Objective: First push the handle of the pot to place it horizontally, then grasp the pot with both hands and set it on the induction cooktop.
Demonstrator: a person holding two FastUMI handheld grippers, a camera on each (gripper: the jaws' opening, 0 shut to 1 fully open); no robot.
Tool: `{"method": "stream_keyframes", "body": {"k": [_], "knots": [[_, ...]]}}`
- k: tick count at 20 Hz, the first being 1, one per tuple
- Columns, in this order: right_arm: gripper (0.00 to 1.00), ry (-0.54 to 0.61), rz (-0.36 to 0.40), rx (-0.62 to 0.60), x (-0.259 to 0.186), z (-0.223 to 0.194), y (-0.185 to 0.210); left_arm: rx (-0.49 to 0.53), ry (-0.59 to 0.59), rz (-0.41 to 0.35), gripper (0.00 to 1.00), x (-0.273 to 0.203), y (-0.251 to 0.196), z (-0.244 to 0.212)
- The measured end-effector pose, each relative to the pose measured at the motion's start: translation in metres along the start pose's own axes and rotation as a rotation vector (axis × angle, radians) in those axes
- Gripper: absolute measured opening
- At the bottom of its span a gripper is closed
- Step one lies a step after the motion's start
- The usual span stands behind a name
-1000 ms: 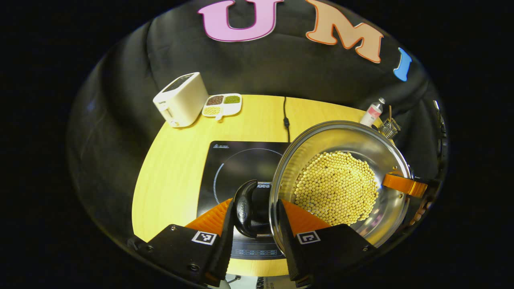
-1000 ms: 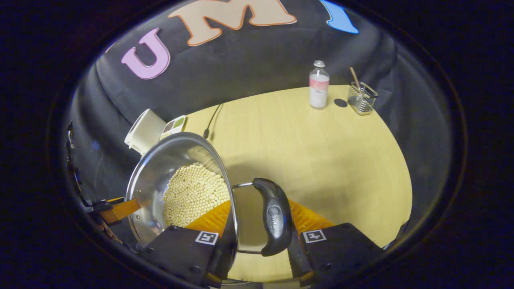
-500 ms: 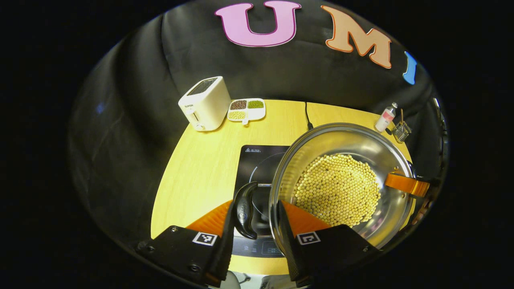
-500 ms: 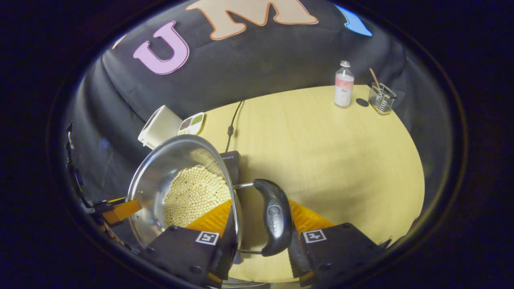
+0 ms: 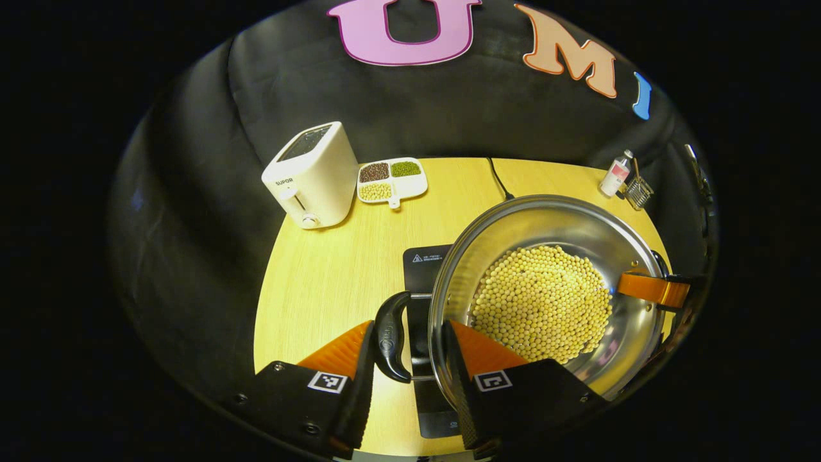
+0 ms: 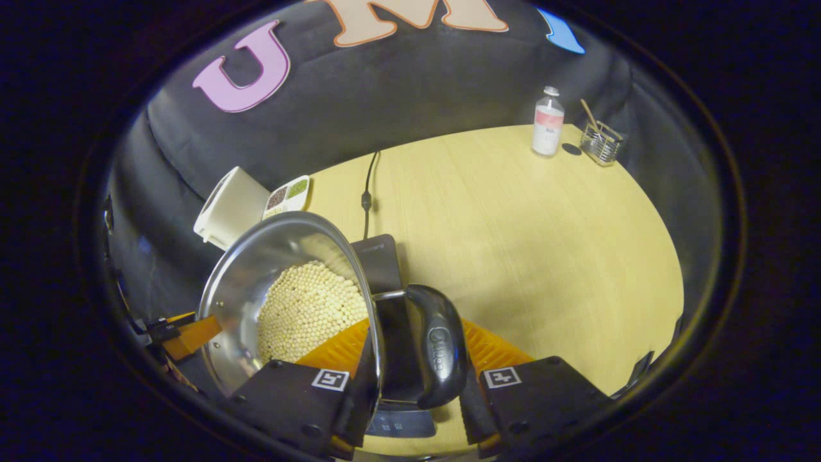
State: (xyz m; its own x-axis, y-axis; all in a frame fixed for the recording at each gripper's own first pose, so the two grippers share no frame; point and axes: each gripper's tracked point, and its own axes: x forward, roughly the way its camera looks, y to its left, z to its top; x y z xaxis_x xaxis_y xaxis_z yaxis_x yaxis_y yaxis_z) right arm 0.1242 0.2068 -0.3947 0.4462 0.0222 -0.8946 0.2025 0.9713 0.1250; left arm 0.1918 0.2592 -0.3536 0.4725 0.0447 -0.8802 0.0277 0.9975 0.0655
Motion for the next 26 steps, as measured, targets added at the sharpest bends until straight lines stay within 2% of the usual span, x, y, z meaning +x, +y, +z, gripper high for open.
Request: {"method": "stream_keyframes", "body": {"k": [7,12,16,18,19,20,21,22,26], "knots": [[0.55,0.020,-0.017,-0.005,0.030,-0.002,0.006,-0.033,0.017,-0.004,0.58,0.032,0.012,-0.005],[0.55,0.015,0.009,-0.014,0.040,-0.003,0.011,-0.044,0.007,0.011,0.58,0.038,0.018,-0.005],[0.58,0.012,0.024,0.004,0.042,-0.007,0.009,-0.052,-0.032,0.002,0.61,0.038,0.017,-0.010],[0.60,0.000,0.017,-0.014,0.036,-0.005,0.007,-0.042,-0.091,0.002,0.65,0.032,0.018,-0.002],[0.63,-0.006,0.022,-0.013,0.038,-0.004,0.006,-0.027,-0.130,0.007,0.65,0.028,0.019,0.008],[0.69,-0.016,0.025,-0.009,0.036,-0.002,0.006,-0.006,-0.153,0.010,0.64,0.025,0.019,0.015],[0.64,-0.020,0.025,-0.008,0.034,0.000,0.005,0.013,-0.165,0.009,0.68,0.025,0.018,0.016],[0.63,-0.017,0.025,-0.008,0.033,-0.001,0.004,0.022,-0.165,0.007,0.69,0.025,0.016,0.018],[0.66,-0.051,0.032,0.002,0.019,0.006,0.002,-0.005,-0.190,0.011,0.70,0.017,0.016,0.018]]}}
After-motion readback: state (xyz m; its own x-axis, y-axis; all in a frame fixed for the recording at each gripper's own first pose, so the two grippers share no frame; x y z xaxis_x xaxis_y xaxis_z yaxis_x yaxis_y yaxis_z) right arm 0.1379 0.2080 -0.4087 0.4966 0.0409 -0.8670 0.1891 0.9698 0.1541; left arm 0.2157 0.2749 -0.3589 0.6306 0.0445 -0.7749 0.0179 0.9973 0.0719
